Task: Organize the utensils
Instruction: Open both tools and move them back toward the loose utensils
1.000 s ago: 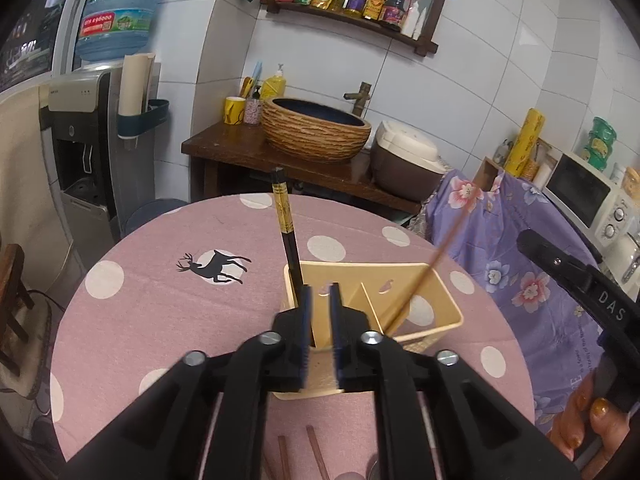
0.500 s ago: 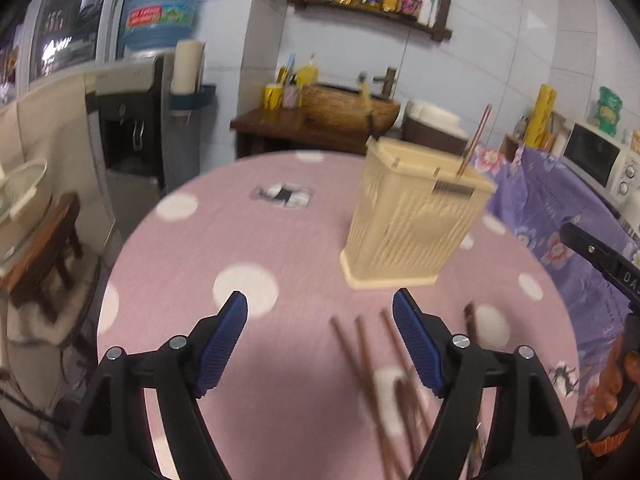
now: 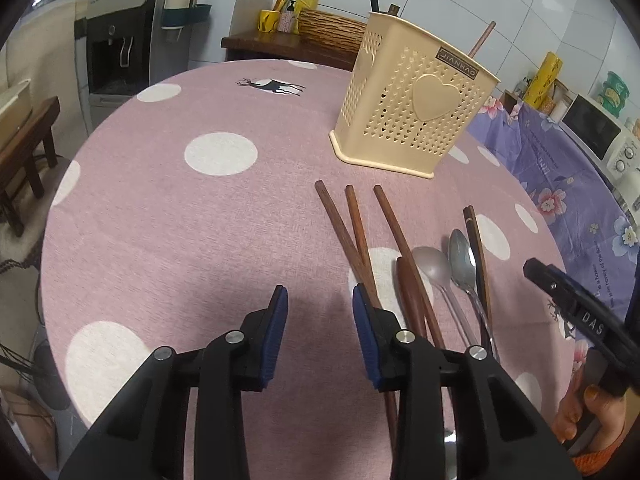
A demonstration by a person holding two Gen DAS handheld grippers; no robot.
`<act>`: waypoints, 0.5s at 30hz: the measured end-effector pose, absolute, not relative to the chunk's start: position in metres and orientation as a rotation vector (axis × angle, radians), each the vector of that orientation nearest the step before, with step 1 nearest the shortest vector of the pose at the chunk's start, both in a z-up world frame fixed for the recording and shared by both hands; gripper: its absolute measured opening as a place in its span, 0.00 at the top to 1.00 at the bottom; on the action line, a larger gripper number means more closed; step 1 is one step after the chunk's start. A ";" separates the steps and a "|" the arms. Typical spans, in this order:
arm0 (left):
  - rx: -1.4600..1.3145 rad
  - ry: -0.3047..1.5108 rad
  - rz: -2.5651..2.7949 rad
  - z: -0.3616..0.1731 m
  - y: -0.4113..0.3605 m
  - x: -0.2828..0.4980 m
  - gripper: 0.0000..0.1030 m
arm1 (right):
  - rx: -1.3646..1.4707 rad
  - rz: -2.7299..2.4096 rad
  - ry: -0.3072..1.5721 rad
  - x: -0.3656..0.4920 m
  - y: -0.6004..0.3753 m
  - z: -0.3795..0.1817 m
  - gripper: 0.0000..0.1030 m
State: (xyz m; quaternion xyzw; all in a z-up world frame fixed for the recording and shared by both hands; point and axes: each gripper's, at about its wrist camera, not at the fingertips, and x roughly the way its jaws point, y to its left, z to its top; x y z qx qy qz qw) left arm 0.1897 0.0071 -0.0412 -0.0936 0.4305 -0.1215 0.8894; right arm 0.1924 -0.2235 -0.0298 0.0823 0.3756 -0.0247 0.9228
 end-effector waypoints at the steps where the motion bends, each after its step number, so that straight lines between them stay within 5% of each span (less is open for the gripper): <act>1: -0.197 0.894 -0.251 -0.042 0.005 0.191 0.69 | 0.164 -0.055 0.769 0.192 -0.223 -0.030 0.34; 15: -0.171 0.969 -0.217 -0.050 -0.017 0.250 0.75 | 0.131 -0.038 0.767 0.191 -0.215 -0.026 0.34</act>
